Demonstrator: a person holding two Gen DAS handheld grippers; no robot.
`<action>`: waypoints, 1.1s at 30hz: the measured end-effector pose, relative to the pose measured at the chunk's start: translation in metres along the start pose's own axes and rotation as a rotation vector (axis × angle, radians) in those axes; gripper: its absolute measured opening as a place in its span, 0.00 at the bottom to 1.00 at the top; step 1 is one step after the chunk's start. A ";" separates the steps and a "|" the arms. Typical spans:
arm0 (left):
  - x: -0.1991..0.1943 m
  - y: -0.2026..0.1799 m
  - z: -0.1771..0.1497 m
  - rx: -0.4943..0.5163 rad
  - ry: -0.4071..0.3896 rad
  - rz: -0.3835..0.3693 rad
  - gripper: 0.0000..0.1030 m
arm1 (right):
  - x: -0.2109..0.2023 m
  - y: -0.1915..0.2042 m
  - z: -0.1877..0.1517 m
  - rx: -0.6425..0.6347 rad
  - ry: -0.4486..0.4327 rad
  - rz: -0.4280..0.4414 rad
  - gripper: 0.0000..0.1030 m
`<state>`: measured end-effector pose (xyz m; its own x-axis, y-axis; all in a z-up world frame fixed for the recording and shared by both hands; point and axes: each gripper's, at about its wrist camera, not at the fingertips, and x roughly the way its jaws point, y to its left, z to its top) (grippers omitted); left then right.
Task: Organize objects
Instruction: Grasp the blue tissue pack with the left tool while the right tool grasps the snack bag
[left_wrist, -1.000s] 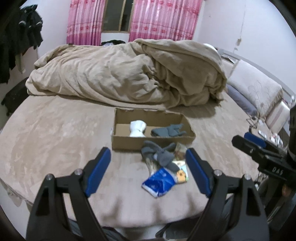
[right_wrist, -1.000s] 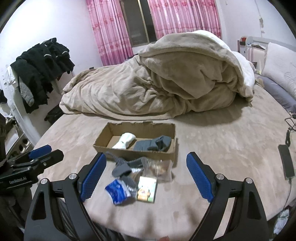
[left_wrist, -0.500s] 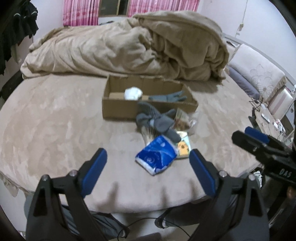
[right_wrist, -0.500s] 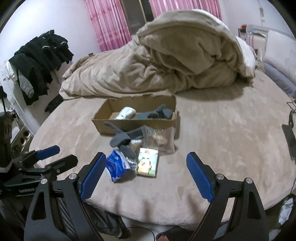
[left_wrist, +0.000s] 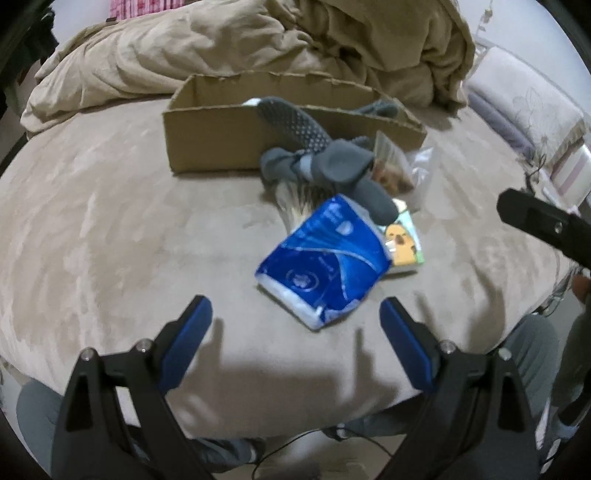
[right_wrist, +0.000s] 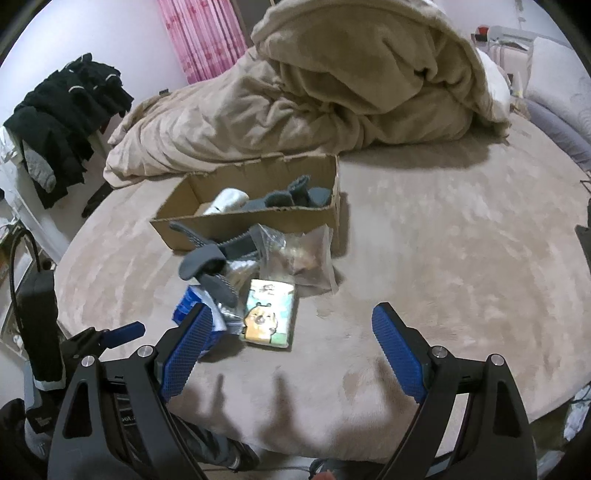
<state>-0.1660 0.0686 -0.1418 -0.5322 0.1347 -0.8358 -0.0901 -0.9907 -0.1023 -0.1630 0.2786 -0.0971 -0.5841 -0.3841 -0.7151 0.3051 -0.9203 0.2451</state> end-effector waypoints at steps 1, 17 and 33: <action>0.004 -0.001 0.001 0.009 0.001 0.000 0.91 | 0.004 -0.002 0.000 -0.002 0.006 -0.001 0.88; 0.036 -0.003 0.009 0.073 -0.034 -0.027 0.81 | 0.084 -0.013 0.023 0.023 0.088 0.003 0.88; 0.016 0.002 0.003 0.092 -0.072 -0.027 0.54 | 0.114 -0.012 0.034 0.013 0.075 0.015 0.55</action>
<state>-0.1777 0.0684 -0.1540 -0.5874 0.1660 -0.7921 -0.1808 -0.9809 -0.0716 -0.2590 0.2430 -0.1587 -0.5213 -0.3916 -0.7582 0.3033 -0.9155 0.2643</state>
